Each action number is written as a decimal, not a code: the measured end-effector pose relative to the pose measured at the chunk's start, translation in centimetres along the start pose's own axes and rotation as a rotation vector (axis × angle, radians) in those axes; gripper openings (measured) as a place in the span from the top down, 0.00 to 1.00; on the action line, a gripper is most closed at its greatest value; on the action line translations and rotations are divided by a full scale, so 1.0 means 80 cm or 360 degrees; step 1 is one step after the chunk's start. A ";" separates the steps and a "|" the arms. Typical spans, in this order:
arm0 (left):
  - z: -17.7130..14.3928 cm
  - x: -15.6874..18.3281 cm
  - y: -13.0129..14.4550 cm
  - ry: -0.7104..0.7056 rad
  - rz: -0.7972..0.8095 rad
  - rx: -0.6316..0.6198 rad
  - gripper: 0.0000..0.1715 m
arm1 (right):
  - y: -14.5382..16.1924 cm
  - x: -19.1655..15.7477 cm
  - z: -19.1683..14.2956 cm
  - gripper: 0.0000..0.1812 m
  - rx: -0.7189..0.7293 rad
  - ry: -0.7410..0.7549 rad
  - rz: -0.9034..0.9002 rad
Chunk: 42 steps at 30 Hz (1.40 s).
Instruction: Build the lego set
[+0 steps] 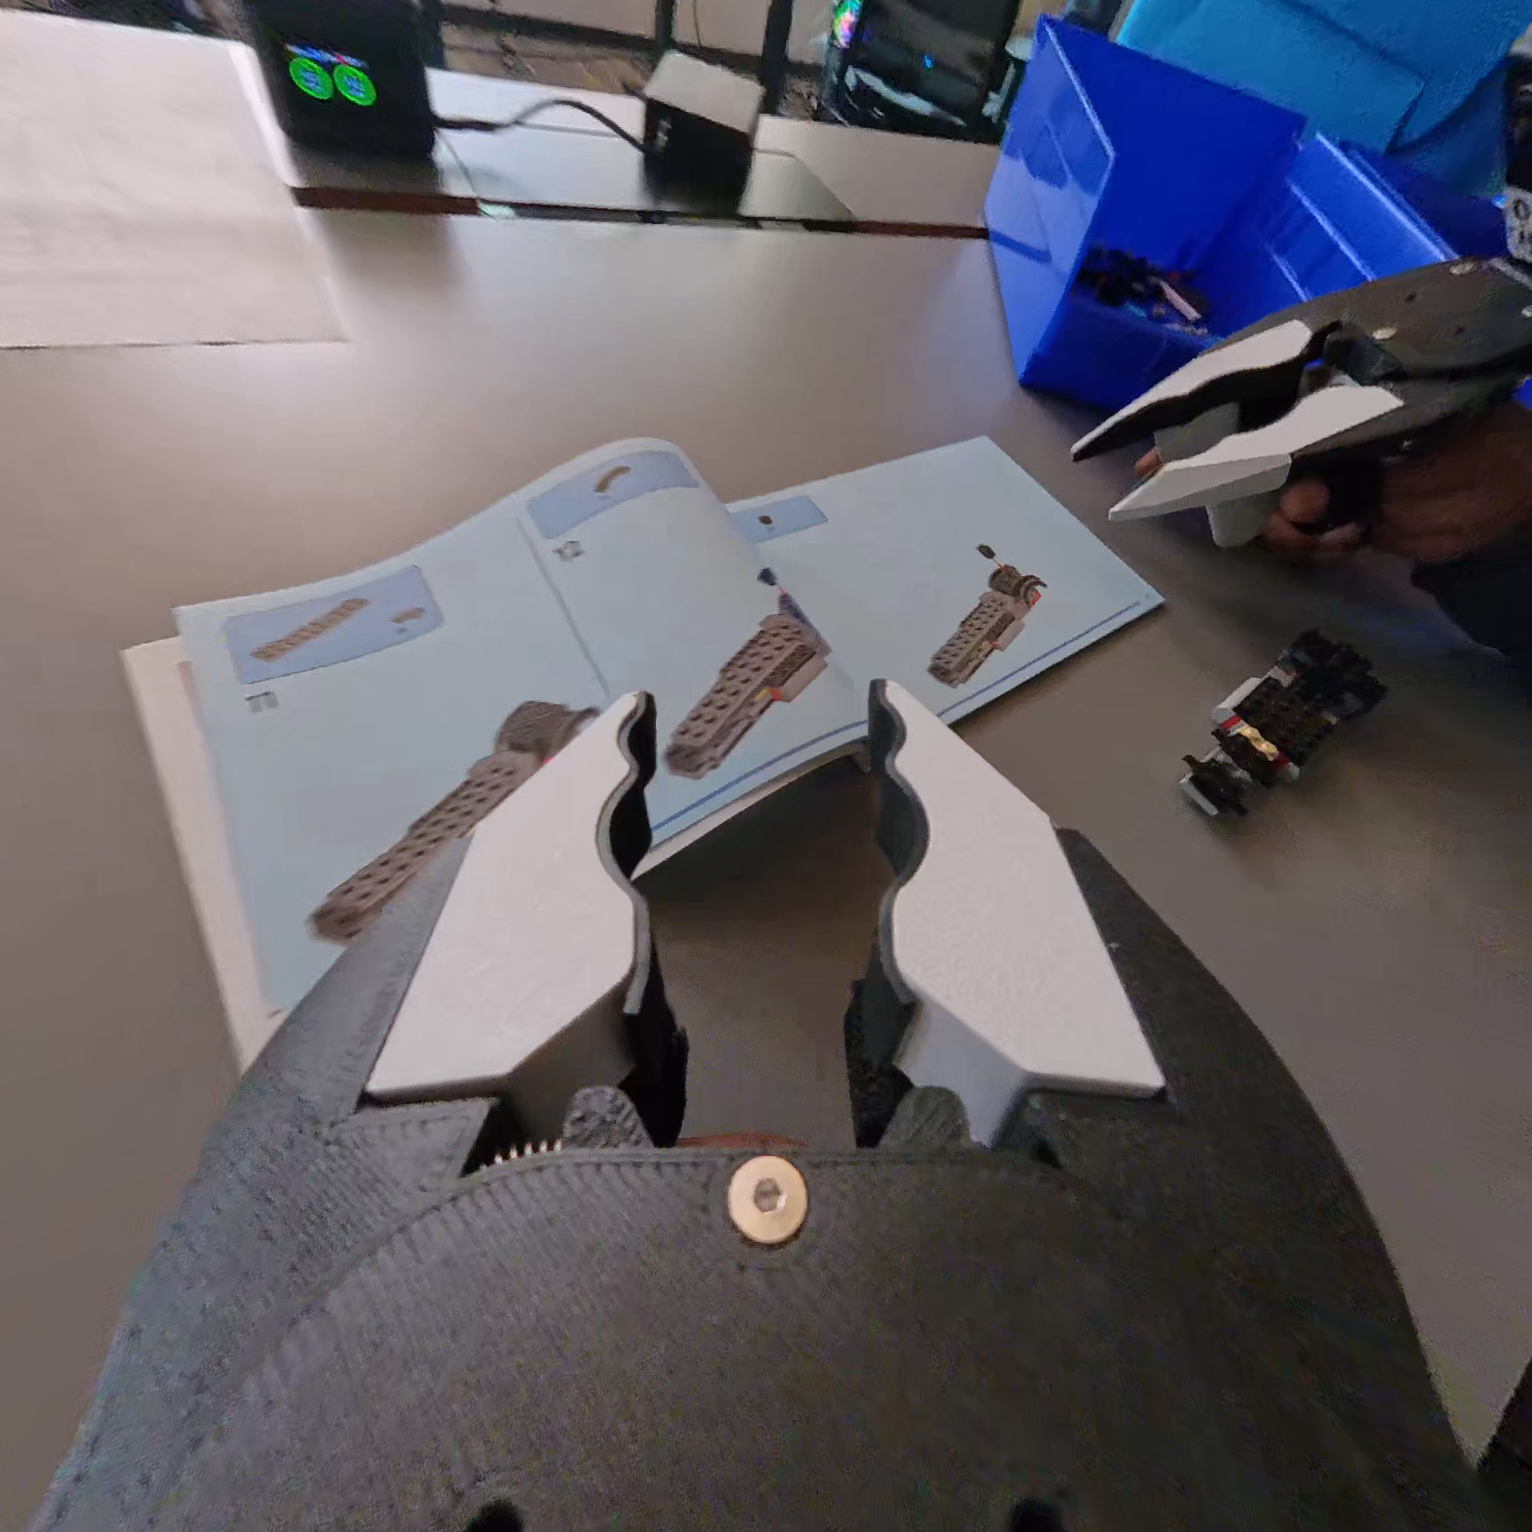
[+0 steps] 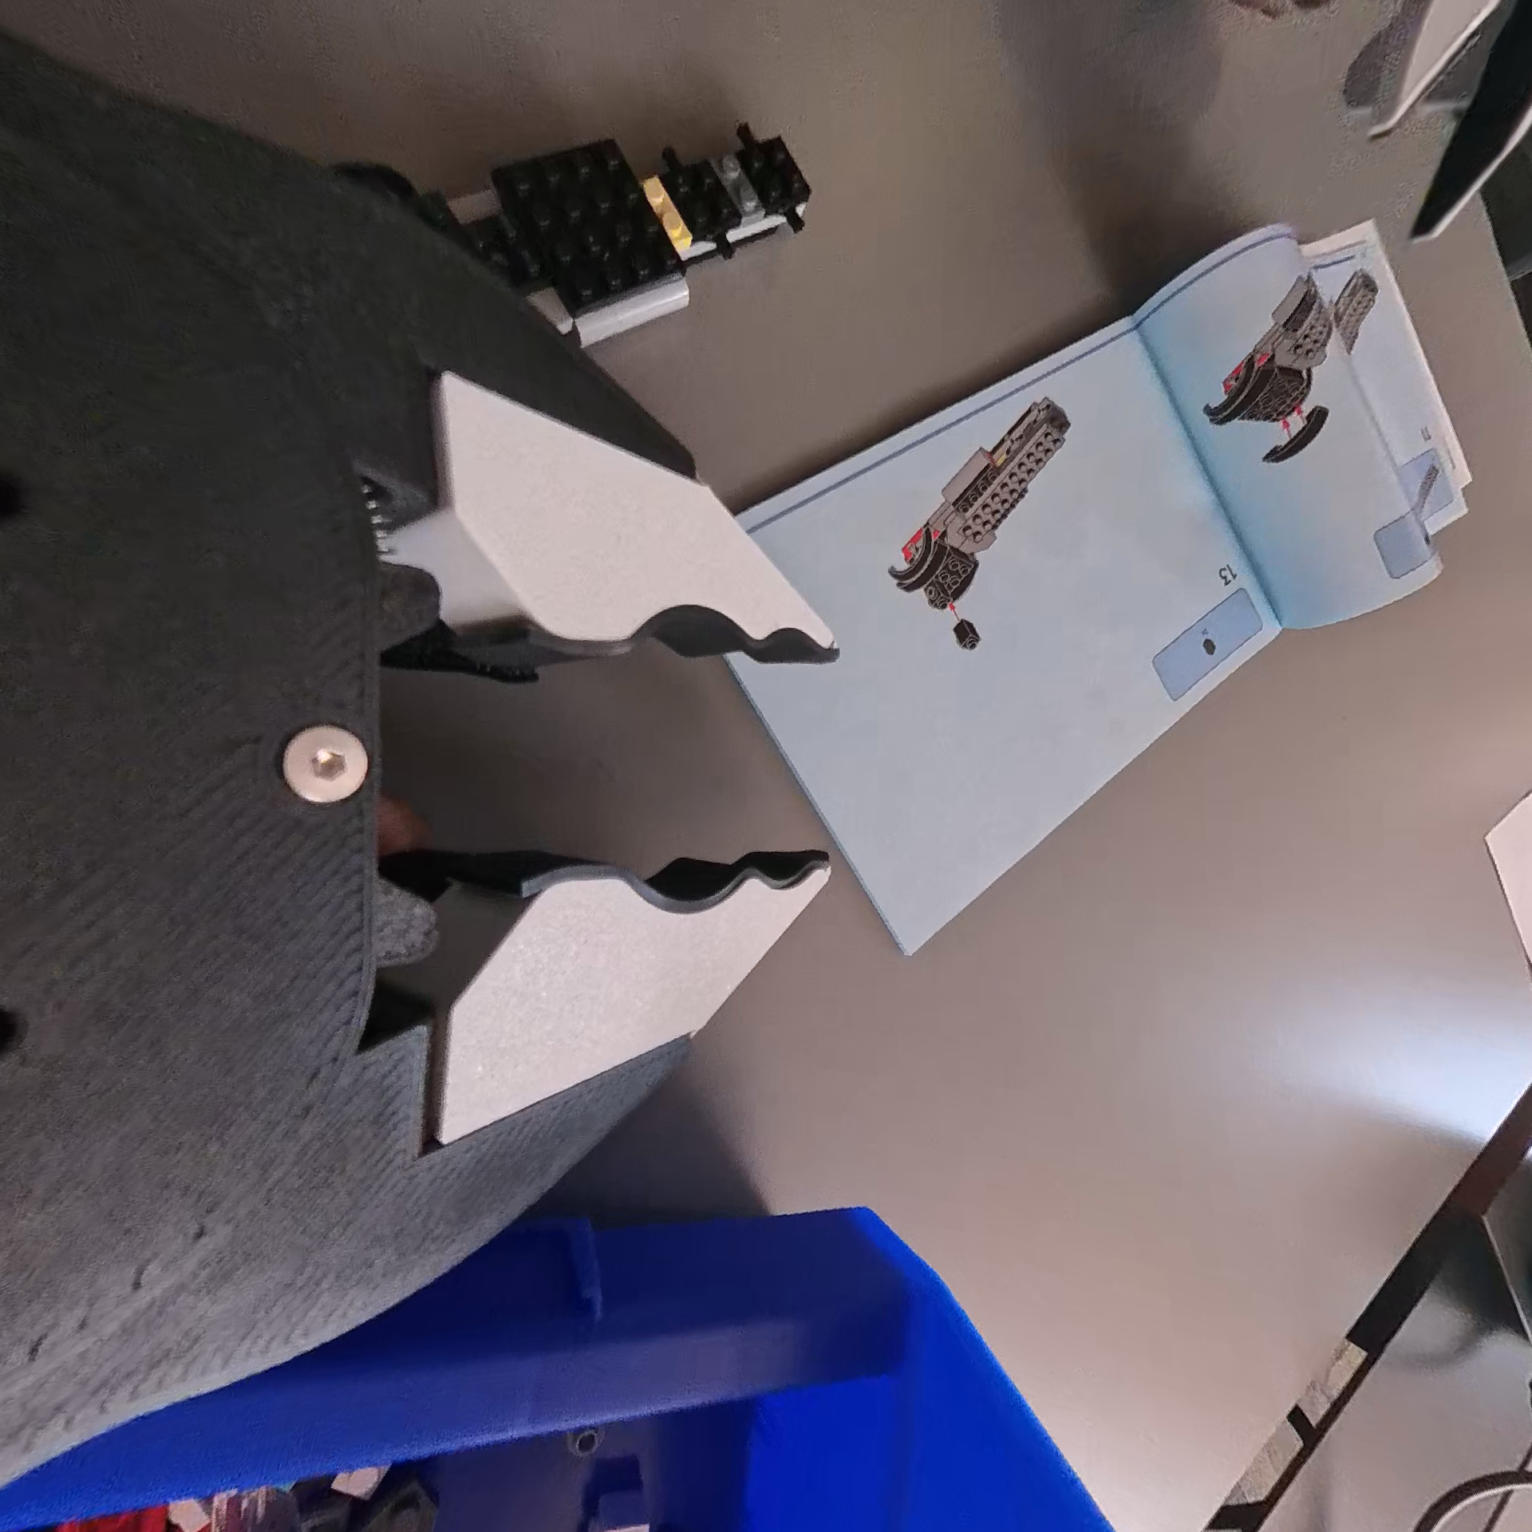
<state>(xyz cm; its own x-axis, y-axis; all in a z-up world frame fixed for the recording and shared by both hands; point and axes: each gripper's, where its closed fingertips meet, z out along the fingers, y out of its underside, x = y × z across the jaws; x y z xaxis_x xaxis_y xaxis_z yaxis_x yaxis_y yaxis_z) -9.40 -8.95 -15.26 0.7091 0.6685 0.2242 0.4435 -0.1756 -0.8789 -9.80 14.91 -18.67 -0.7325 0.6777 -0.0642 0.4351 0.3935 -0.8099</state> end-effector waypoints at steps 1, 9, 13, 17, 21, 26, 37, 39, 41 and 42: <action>-0.008 -0.010 0.000 -0.0047 0.0001 0.0020 0.69 | 0.000 0.000 0.000 0.73 0.0000 -0.0001 0.0004; -0.060 -0.071 0.017 -0.0264 -0.0090 0.0099 0.65 | 0.000 0.002 0.000 0.73 -0.0001 0.0009 0.0017; -0.061 -0.074 0.017 -0.0246 -0.0140 0.0115 0.66 | 0.000 0.004 0.001 0.73 -0.0002 0.0026 0.0024; -0.060 -0.076 0.019 -0.0238 -0.0162 0.0095 0.66 | -0.001 0.005 0.001 0.73 0.0000 0.0047 0.0027; -0.064 -0.080 0.016 -0.0195 -0.0259 0.0147 0.67 | -0.001 0.006 0.001 0.73 -0.0002 0.0053 0.0028; -0.065 -0.081 0.016 -0.0196 -0.0274 0.0149 0.67 | -0.001 0.006 0.001 0.73 0.0001 0.0054 0.0026; -0.063 -0.083 0.018 -0.0201 -0.0285 0.0124 0.67 | -0.001 0.004 0.001 0.73 0.0000 0.0054 0.0007; -0.062 -0.083 0.018 -0.0199 -0.0288 0.0119 0.67 | -0.001 0.004 0.001 0.73 0.0000 0.0055 0.0005; -0.062 -0.083 0.018 -0.0198 -0.0289 0.0115 0.67 | -0.001 0.004 0.001 0.73 -0.0001 0.0055 0.0004; -0.062 -0.083 0.018 -0.0198 -0.0289 0.0114 0.67 | -0.001 0.004 0.001 0.73 -0.0001 0.0056 0.0004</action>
<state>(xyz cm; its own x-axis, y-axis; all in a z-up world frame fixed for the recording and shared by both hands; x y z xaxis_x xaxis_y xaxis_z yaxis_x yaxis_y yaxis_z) -10.75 -17.22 -15.97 0.5460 0.7692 0.3320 0.5146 0.0047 -0.8574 -10.10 15.05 -18.69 -0.7126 0.7001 -0.0455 0.4370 0.3923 -0.8094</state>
